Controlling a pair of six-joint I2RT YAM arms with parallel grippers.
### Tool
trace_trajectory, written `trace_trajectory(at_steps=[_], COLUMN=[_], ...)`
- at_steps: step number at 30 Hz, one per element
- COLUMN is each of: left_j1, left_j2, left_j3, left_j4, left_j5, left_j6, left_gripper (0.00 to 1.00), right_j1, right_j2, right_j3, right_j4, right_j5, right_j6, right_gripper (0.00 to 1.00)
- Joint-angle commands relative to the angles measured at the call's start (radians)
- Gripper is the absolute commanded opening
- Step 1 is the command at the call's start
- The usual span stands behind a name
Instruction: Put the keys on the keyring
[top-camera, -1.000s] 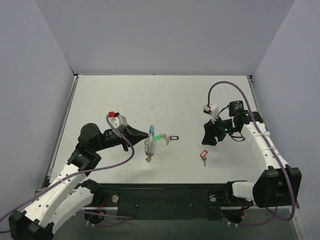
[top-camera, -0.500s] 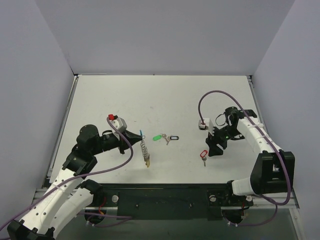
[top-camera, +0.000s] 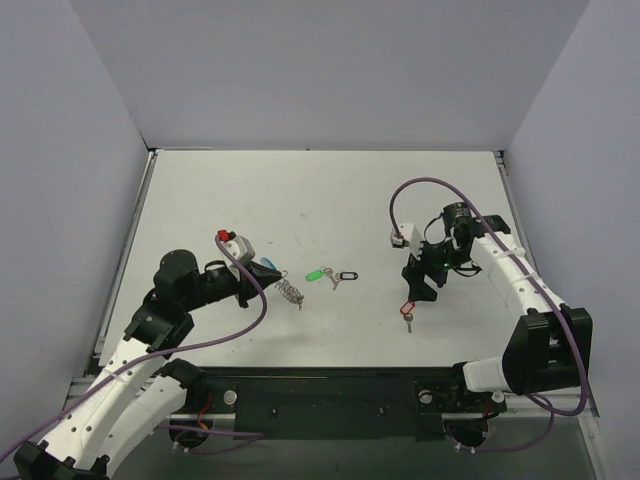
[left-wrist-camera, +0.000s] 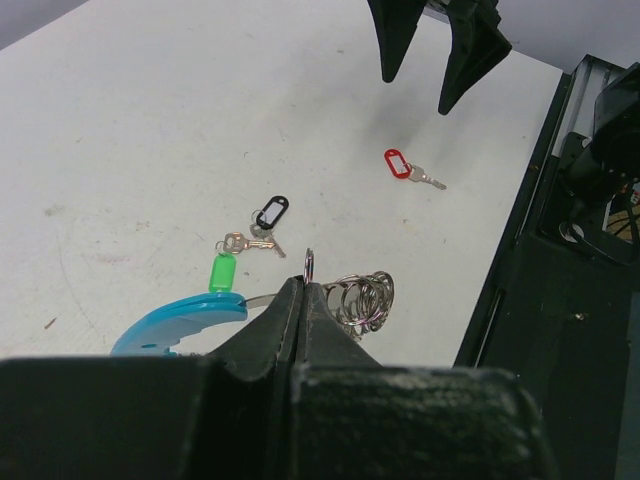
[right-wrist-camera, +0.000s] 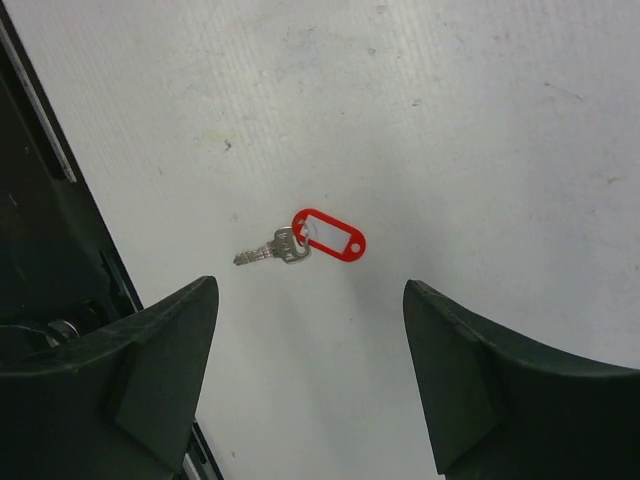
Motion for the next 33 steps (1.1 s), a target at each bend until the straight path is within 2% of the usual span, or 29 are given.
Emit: trace_trajectory(at_steps=[1,4,7,8,9,10,11,12,13,14,16,19,25,27,29,31,32,33], left_j1=[0.005,0.005,0.005,0.005,0.005,0.005,0.005,0.005,0.007,0.007,0.007,0.007,0.007,0.007,0.007,0.007,0.007,0.007], left_j2=[-0.011,-0.013,-0.011,-0.011,-0.011,-0.013,-0.011,-0.011,-0.011,-0.011,-0.016,-0.025,-0.025,-0.022,-0.024,-0.024,-0.028,-0.03], left_j3=[0.024,0.024,0.022,0.022,0.022,0.024,0.024,0.021,0.022,0.022,0.021,0.018,0.016,0.018,0.018,0.018,0.016,0.016], left_j4=[0.031,0.027,0.024,0.024,0.024,0.023,0.021,0.023,0.021,0.021,0.02,0.012,0.011,0.012,0.014,0.014,0.012,0.012], left_j5=[-0.012,-0.019,-0.027,-0.028,-0.031,-0.033,-0.033,-0.036,-0.038,-0.039,-0.039,-0.055,-0.061,-0.059,-0.053,-0.051,-0.051,-0.053], left_j6=[0.014,0.012,0.014,0.014,0.014,0.014,0.012,0.014,0.014,0.012,0.012,0.039,0.044,0.043,0.043,0.043,0.043,0.043], left_gripper=[0.0,0.0,0.0,0.0,0.0,0.0,0.0,0.0,0.0,0.0,0.0,0.0,0.0,0.0,0.0,0.0,0.0,0.0], right_j1=[-0.003,-0.027,-0.058,-0.057,-0.057,-0.058,-0.06,-0.067,-0.08,-0.13,-0.194,-0.192,-0.141,-0.141,-0.149,-0.162,-0.169,-0.179], right_j2=[-0.036,-0.051,-0.083,-0.103,-0.111,-0.117,-0.114,-0.093,-0.077,-0.023,0.065,0.087,-0.092,-0.126,-0.087,0.034,0.083,0.134], right_j3=[0.063,0.083,0.092,0.09,0.078,0.066,0.058,0.063,0.075,0.086,0.145,0.166,0.029,-0.023,-0.052,0.067,0.143,0.174], right_j4=[0.075,0.141,0.211,0.248,0.335,0.386,0.456,0.469,0.463,0.459,0.376,0.337,0.462,0.557,0.617,0.423,0.293,0.255], right_j5=[0.095,0.157,0.125,0.138,0.192,0.233,0.334,0.383,0.438,0.401,0.199,0.169,0.272,0.354,0.52,0.429,0.311,0.196], right_j6=[0.24,0.403,0.471,0.548,0.595,0.732,0.786,0.87,0.886,0.867,0.847,0.813,0.767,0.838,0.966,0.823,0.798,0.766], right_gripper=[0.7,0.7,0.85,0.85,0.85,0.86,0.86,0.87,0.99,0.99,0.99,0.99,0.99,0.99,0.99,0.99,0.95,0.89])
